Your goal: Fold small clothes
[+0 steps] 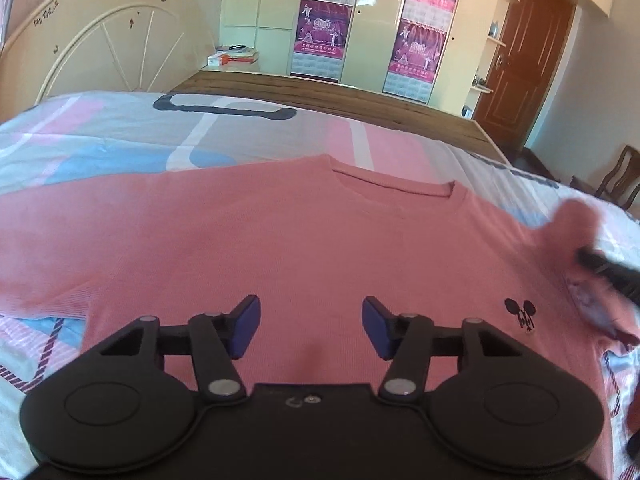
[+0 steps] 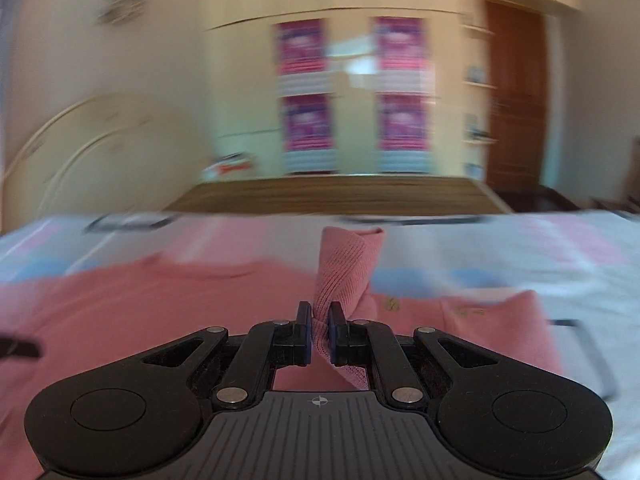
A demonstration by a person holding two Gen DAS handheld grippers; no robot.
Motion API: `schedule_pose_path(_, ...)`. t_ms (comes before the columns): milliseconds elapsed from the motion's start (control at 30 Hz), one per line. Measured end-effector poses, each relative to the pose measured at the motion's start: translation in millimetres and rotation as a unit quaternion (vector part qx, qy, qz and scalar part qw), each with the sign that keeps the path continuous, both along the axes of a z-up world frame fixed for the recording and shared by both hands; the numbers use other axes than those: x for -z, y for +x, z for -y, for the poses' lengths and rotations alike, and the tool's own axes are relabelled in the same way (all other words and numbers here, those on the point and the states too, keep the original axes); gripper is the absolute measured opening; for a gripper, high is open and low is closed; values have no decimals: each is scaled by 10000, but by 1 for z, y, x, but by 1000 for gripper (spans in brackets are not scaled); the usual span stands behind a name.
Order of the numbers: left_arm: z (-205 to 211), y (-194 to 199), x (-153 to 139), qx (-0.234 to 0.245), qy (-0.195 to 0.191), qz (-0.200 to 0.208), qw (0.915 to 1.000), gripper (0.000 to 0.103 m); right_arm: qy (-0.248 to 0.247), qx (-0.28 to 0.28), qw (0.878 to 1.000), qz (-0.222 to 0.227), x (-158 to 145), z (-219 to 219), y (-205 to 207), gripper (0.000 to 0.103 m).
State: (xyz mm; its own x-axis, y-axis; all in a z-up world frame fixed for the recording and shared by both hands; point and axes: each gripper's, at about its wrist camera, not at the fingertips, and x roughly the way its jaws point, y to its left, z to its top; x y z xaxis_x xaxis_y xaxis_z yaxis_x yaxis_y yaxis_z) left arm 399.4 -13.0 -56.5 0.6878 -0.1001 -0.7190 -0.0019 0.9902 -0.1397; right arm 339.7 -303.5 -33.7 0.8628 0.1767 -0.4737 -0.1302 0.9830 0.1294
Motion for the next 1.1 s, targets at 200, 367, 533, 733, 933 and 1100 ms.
schedule_pose_path(200,-24,6,7,104,-267,-78,9996,54,-283,-786,9952,-510,54,-95,14,8)
schedule_pose_path(367,-14,20,14,543,-590,-101,9967,63,-563,-769,9946,-416,62,-112,6,33)
schedule_pose_path(533,29,48,30,1205,-884,-258,9884,58,-39,108,9986,-508,57,-68,-8,32)
schedule_pose_path(733,72,68,46,1267,-1230,-590,9825,55,37,1294,9894,-664,52,-9,-25,32)
schedule_pose_path(933,98,82,61,1145,-756,-398,9897,6,166,1790,9808,-755,39,27,-60,33)
schedule_pose_path(1100,68,73,34,1022,-949,226,9900,6,322,1990,9764,-776,32,43,-76,33)
